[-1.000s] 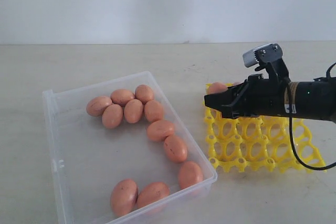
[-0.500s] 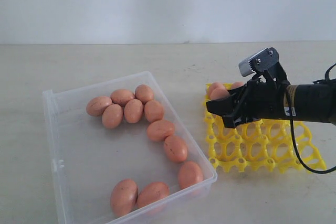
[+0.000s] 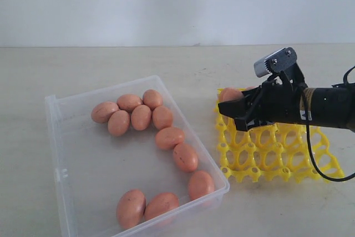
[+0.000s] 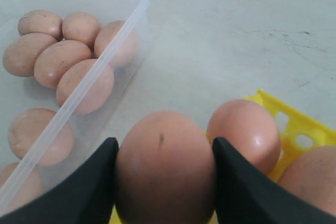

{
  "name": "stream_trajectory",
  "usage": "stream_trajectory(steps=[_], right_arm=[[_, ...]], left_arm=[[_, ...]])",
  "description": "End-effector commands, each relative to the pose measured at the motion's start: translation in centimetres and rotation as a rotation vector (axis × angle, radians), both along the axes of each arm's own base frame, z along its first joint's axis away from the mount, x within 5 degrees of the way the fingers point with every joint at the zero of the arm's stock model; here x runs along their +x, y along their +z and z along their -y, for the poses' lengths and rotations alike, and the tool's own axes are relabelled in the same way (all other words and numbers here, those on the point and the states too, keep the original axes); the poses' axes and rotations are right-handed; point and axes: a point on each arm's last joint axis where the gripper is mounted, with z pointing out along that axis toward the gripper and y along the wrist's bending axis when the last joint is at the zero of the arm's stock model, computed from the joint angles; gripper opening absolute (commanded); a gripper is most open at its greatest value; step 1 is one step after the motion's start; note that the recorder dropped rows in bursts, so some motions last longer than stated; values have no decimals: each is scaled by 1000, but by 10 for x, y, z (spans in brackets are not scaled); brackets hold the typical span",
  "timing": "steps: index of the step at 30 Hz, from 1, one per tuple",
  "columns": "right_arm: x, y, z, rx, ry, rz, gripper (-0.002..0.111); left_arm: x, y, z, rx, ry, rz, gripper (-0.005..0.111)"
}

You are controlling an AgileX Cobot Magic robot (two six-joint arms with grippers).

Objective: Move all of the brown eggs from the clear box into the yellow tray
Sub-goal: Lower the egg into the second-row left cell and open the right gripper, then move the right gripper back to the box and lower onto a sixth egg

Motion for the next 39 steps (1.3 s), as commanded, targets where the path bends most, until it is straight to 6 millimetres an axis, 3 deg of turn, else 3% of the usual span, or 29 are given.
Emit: stream_trajectory(steps=[1, 11, 15, 17, 19, 22, 23, 27, 30, 33, 36, 39], right_arm=[[2, 2, 0, 11, -12, 19, 55], [5, 4, 2, 29, -60, 27, 55], [4, 14, -3, 118, -18, 90, 55], [3, 29, -7, 224, 5, 151, 53], [2, 50, -8, 338, 0, 211, 41], [3, 81, -5, 320, -37, 285, 6], [5, 91, -2, 281, -63, 297, 0], [20, 132, -5, 121, -141, 343, 0], [36, 166, -21, -9, -199, 346, 0], [46, 182, -53, -246, -219, 334, 0], [40, 176, -97, -437, -170, 357, 0], [28, 151, -136, -567, -52, 354, 0]], left_arm=[[0, -1, 0, 2, -4, 5, 4], [0, -1, 0, 2, -4, 5, 4], [0, -1, 0, 2, -4, 5, 4], [0, -1, 0, 2, -4, 5, 4], [0, -1, 0, 2, -4, 5, 4], [0, -1, 0, 2, -4, 5, 4], [0, -1, 0, 2, -4, 5, 4], [0, -1, 0, 2, -4, 5, 4], [0, -1, 0, 2, -4, 5, 4], [0, -1, 0, 2, -4, 5, 4], [0, -1, 0, 2, -4, 5, 4], [0, -1, 0, 2, -4, 5, 4]])
